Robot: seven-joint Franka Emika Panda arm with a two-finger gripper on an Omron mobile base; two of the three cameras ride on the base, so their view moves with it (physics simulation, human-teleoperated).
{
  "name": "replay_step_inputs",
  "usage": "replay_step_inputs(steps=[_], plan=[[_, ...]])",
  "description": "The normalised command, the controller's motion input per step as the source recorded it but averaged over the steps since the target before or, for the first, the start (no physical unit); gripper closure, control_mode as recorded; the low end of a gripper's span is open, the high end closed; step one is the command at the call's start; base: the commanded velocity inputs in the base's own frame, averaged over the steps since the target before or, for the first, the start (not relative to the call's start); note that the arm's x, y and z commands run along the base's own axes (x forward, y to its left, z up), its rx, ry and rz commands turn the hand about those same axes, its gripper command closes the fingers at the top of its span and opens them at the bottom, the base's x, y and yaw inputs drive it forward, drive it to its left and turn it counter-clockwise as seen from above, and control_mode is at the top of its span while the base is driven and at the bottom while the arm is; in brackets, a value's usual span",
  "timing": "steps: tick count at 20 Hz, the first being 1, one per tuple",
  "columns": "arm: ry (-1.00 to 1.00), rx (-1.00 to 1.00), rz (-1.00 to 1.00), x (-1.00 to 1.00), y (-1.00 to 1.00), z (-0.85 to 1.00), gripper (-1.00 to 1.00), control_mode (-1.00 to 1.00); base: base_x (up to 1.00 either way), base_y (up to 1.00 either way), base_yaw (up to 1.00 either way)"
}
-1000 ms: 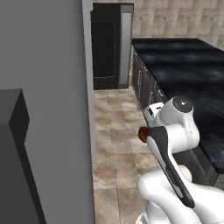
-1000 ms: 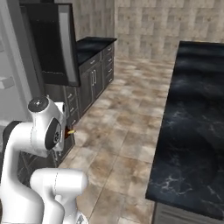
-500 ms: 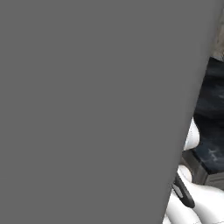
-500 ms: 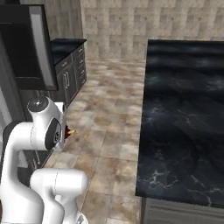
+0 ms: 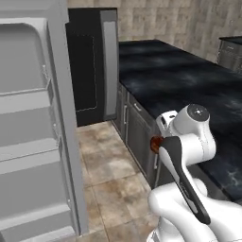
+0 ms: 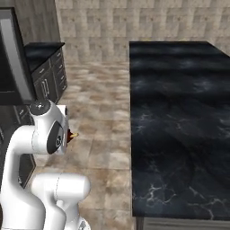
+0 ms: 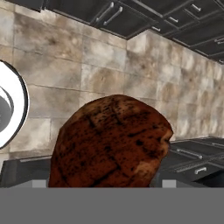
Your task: Transport the steak from the fridge to the microwave and turn on the microwave.
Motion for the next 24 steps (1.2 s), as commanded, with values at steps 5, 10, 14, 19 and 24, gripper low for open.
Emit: replay_step_inputs(steps=[5, 10, 14, 19, 24], plan=[[0.0, 0.0, 0.0, 0.0, 0.0, 0.0, 1.0, 1.0, 0.41, 0.1, -0.18], [0.0, 0.0, 0.0, 0.0, 0.0, 0.0, 1.0, 1.0, 0.49, 0.19, -0.15], [0.0, 0.0, 0.0, 0.0, 0.0, 0.0, 1.0, 1.0, 0.5, 0.25, -0.11], [0.0, 0.0, 0.0, 0.0, 0.0, 0.0, 1.0, 1.0, 0.44, 0.29, -0.1], [0.0, 0.0, 0.0, 0.0, 0.0, 0.0, 1.0, 1.0, 0.45, 0.4, -0.04]])
